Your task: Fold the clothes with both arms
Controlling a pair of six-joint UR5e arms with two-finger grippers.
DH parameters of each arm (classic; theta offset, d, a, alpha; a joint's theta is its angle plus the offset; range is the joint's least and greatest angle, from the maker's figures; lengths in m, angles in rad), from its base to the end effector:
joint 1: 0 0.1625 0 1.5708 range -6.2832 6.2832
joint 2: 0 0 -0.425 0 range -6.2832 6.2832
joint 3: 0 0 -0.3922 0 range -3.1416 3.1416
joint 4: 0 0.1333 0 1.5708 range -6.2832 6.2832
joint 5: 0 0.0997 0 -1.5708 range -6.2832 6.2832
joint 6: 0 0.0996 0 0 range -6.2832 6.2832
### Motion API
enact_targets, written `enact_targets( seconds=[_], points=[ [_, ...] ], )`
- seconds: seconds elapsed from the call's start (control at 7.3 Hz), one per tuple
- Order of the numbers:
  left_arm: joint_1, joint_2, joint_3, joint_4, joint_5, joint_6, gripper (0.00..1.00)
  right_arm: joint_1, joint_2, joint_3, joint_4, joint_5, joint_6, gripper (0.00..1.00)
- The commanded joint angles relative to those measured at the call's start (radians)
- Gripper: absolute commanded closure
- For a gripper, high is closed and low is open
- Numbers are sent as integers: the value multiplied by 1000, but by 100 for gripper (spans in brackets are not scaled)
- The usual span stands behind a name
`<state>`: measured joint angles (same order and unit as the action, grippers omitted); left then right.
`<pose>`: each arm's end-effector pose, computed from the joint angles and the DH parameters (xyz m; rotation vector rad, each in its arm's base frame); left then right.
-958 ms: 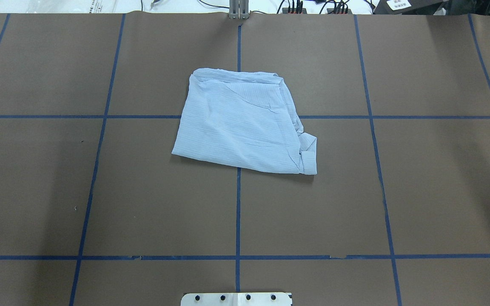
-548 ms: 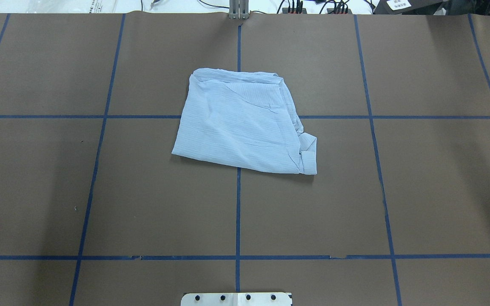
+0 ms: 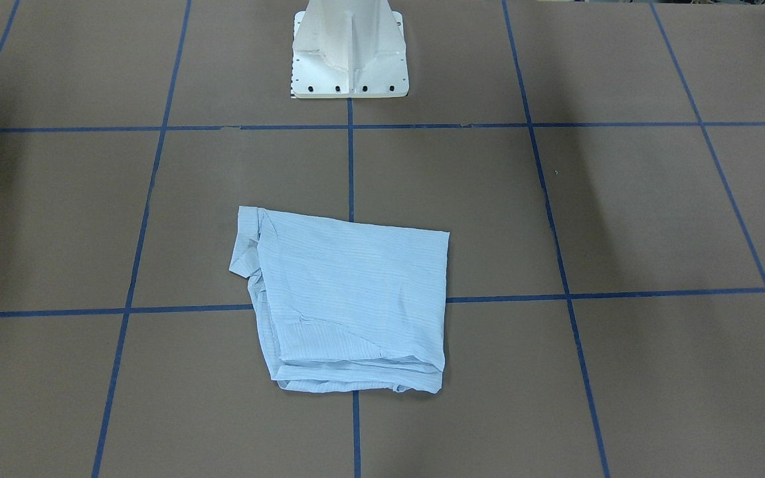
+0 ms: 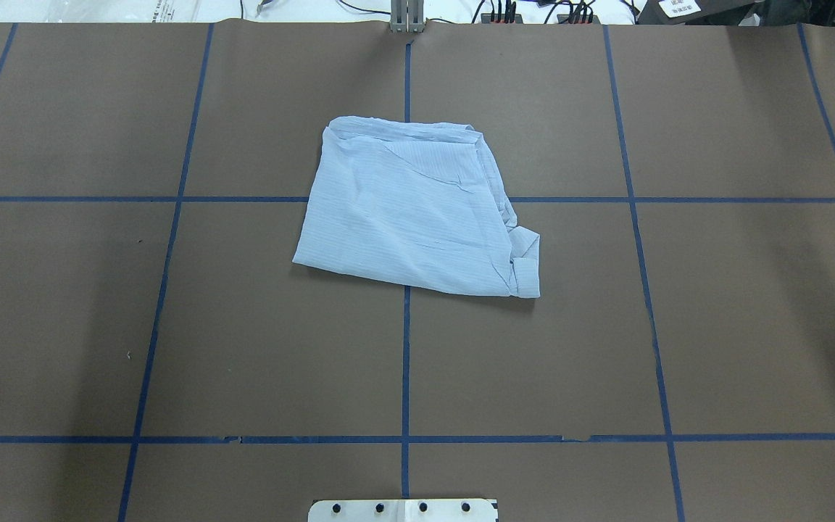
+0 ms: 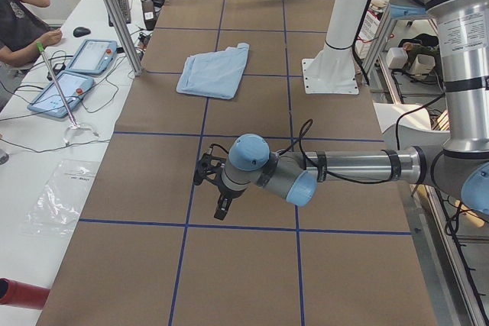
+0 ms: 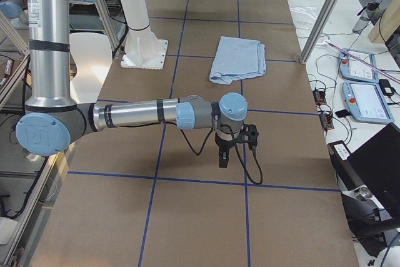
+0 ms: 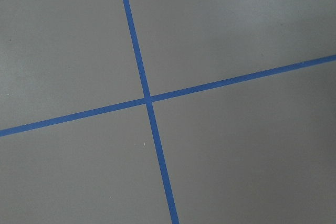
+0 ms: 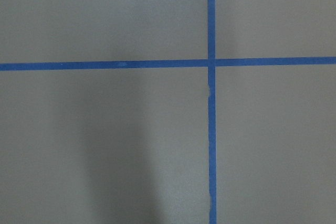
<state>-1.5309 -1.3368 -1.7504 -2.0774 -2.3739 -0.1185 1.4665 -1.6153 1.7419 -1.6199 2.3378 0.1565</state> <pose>-0.0451 -0.4151 0.6159 0.3634 0.8196 0.1083 0.0144 -0.4792 0.6013 -0.0267 -0.7697 0.0199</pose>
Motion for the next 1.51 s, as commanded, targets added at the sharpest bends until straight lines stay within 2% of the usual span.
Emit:
enact_targets(
  seconds=[0.0,0.55,1.37],
  points=[
    [-2,2,-21,-1,-10,0,0,0,0,-5,-2,0,0,0],
    [-3,14,-58,2,-2,-3,0,0,9,-12,6,-2,2,0],
    [2,11,-60,2,-10,-3,0,1,5,1,6,0,0,0]
  ],
)
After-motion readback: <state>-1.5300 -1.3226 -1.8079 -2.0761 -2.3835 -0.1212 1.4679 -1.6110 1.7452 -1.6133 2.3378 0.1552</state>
